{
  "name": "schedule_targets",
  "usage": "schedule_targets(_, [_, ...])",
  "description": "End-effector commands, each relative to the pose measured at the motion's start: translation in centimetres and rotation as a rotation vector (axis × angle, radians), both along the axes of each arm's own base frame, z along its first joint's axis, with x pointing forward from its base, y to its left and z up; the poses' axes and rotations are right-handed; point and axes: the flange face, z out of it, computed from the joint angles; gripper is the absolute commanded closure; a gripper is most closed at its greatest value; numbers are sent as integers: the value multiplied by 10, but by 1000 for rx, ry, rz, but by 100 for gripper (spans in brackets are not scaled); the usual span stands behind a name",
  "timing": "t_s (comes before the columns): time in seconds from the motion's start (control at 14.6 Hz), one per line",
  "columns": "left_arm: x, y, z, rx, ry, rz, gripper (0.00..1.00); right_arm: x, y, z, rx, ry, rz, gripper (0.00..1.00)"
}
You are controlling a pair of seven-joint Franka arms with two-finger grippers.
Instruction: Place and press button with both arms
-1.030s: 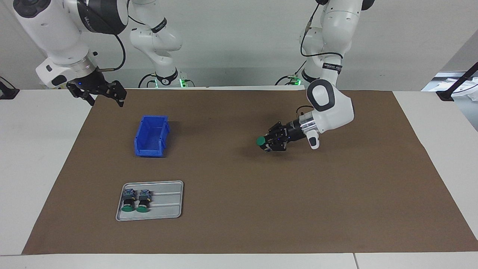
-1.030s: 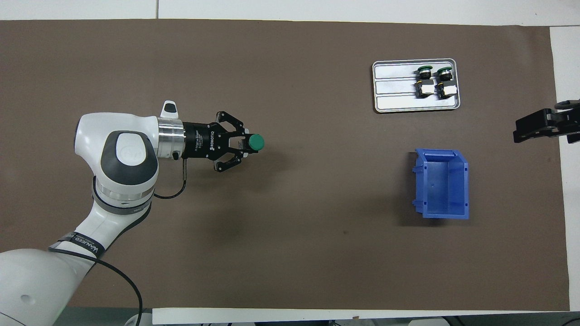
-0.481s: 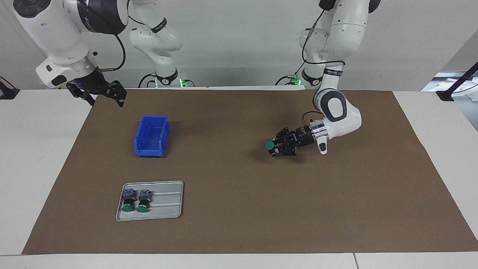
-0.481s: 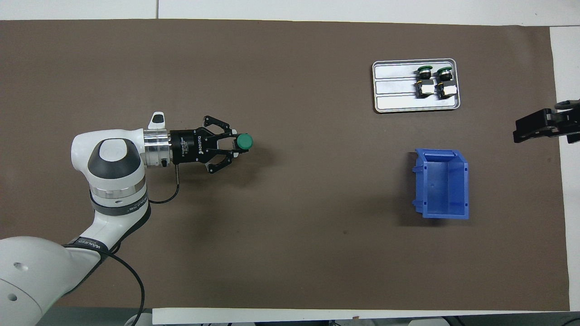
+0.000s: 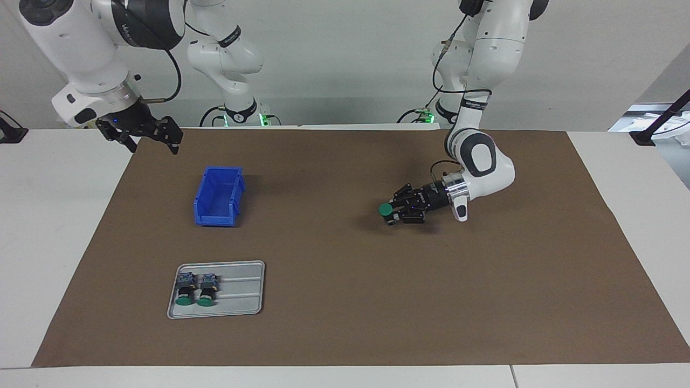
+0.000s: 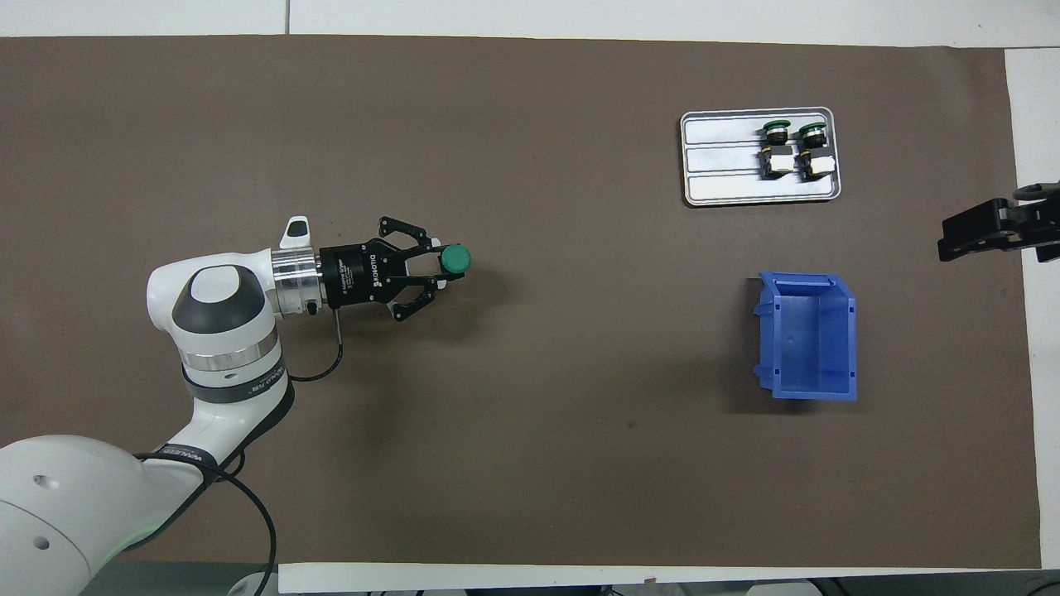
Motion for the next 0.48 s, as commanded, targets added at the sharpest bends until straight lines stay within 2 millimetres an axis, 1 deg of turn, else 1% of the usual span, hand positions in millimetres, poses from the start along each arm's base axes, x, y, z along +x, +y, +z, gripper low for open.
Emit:
schedule_targets(0.0, [-8, -2, -3, -19, -12, 28, 100, -5, -1, 2, 18, -2, 10, 1])
schedule_targets(0.14, [-15, -6, -9, -16, -1, 17, 100, -5, -1, 2, 18, -2, 10, 1])
schedule_targets(0.21, [-16, -7, -9, -15, -2, 15, 100, -5, 0, 2, 18, -2, 12, 1])
schedule_targets(0.34, [-24, -20, -14, 3, 4, -2, 100, -5, -1, 2, 18, -2, 10, 1])
schedule_targets(0.41, [-24, -20, -17, 12, 7, 7, 100, -5, 0, 2, 18, -2, 12, 1])
